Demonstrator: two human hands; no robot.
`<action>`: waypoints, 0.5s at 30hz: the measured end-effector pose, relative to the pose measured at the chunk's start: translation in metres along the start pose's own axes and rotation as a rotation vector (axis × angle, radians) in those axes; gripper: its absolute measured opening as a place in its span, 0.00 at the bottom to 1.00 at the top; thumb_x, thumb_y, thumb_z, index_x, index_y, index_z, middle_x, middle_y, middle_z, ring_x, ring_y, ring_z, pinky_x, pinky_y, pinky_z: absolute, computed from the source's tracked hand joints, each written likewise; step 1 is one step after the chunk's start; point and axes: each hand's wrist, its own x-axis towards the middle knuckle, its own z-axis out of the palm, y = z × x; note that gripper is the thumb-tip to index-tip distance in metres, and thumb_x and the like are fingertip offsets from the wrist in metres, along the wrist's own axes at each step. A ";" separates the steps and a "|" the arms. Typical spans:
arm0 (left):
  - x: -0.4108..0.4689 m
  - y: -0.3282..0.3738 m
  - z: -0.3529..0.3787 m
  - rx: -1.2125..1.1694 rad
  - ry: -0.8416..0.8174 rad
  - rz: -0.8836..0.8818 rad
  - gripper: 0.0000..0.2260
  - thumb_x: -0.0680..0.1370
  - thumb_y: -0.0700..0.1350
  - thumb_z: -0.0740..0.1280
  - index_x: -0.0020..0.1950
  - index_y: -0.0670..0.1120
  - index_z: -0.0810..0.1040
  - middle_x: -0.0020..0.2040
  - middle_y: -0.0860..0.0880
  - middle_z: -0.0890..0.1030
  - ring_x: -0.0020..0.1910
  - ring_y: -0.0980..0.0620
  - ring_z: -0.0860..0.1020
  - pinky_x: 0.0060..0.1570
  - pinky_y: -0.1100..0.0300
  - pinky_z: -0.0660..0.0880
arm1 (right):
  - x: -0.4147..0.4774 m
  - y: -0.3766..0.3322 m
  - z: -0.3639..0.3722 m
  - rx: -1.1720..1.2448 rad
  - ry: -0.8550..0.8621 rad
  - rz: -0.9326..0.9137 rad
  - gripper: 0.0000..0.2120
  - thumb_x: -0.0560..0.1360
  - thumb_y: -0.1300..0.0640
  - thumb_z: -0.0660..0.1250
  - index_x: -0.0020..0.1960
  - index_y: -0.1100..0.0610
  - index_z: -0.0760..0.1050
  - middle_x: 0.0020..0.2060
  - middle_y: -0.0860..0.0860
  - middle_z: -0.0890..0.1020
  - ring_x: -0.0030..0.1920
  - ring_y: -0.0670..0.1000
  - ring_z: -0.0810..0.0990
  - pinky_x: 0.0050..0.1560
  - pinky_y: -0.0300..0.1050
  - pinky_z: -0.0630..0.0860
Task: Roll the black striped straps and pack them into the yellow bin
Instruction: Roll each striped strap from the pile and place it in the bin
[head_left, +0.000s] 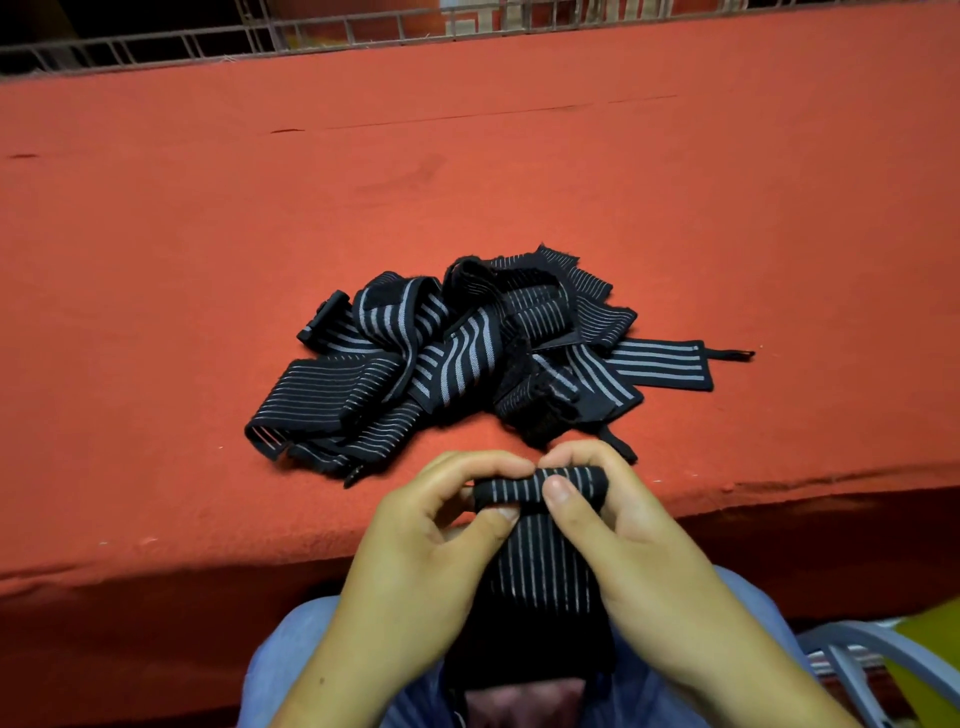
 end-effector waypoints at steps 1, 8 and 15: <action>0.000 0.001 -0.001 -0.025 -0.006 -0.005 0.18 0.76 0.31 0.73 0.52 0.56 0.85 0.53 0.55 0.85 0.53 0.58 0.83 0.51 0.68 0.76 | 0.000 0.000 -0.001 0.025 -0.006 0.008 0.09 0.77 0.41 0.66 0.55 0.41 0.77 0.41 0.44 0.82 0.45 0.48 0.80 0.54 0.58 0.77; 0.003 0.001 0.002 -0.186 -0.057 -0.126 0.15 0.75 0.48 0.70 0.61 0.50 0.82 0.52 0.54 0.87 0.51 0.61 0.83 0.52 0.68 0.77 | 0.002 -0.005 -0.006 0.183 -0.010 0.055 0.07 0.73 0.52 0.66 0.51 0.45 0.78 0.40 0.50 0.82 0.41 0.50 0.78 0.42 0.48 0.73; 0.004 -0.003 0.004 -0.192 0.041 -0.089 0.14 0.78 0.35 0.72 0.57 0.53 0.84 0.52 0.50 0.87 0.50 0.54 0.84 0.54 0.60 0.80 | 0.002 0.002 -0.004 0.098 -0.001 0.102 0.11 0.79 0.48 0.67 0.60 0.36 0.76 0.52 0.52 0.86 0.56 0.58 0.85 0.63 0.63 0.78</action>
